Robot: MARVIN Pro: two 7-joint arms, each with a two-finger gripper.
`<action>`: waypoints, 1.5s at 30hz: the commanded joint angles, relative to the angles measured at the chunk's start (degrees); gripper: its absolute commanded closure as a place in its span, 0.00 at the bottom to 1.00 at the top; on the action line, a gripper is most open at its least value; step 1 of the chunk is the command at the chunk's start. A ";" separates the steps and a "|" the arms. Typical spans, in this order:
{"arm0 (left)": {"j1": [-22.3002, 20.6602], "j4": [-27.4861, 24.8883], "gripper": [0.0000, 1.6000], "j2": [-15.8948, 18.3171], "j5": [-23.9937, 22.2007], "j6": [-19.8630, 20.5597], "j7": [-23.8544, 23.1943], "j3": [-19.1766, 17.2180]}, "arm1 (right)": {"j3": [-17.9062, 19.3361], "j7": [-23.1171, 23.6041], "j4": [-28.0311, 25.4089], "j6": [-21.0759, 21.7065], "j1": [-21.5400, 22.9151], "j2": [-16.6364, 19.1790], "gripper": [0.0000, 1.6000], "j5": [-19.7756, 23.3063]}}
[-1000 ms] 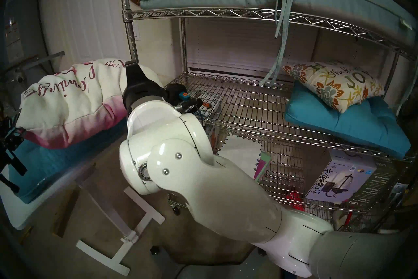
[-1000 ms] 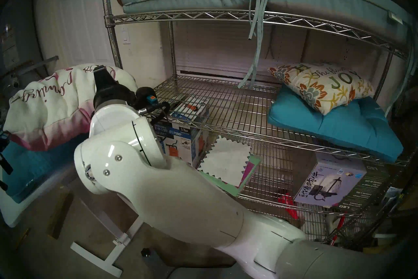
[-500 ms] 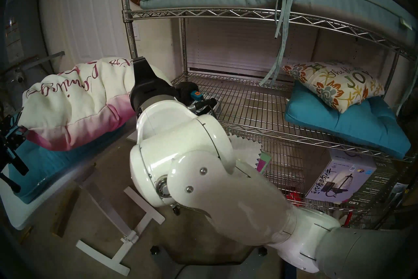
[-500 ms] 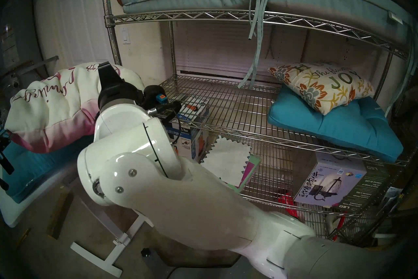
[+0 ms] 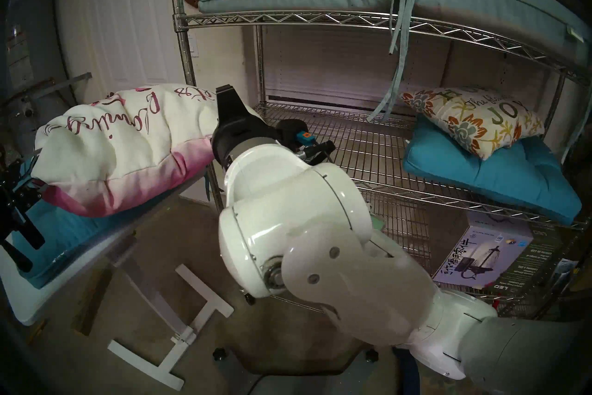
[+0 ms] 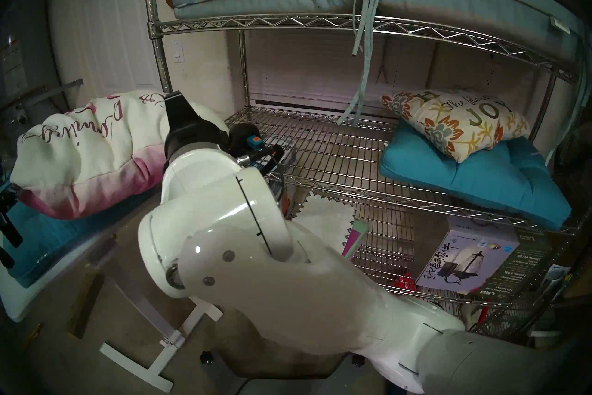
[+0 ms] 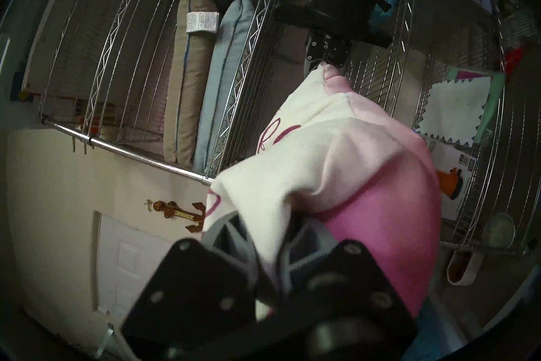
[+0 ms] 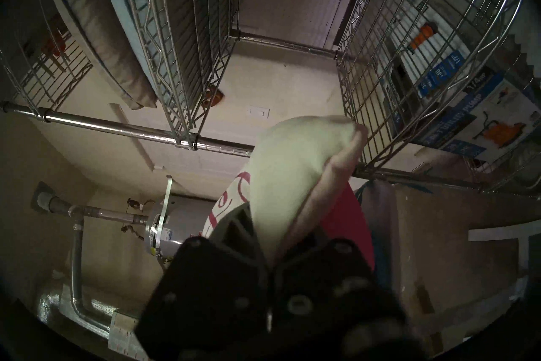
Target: Put cushion on the shelf
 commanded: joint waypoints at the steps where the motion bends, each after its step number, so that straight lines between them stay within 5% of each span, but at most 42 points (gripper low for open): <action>1: -0.65 -1.02 1.00 4.36 -2.76 -1.15 -0.93 0.04 | 1.52 -1.13 -5.53 -0.13 0.74 1.91 1.00 -1.05; 27: -5.73 -1.02 1.00 18.39 -7.92 -2.74 -5.54 5.56 | 7.52 -9.89 -12.87 0.50 0.31 10.74 1.00 -2.57; 45: -11.92 -1.02 1.00 29.52 -1.96 1.67 -3.83 11.42 | 10.29 -11.73 -13.59 2.17 0.47 14.60 1.00 -4.25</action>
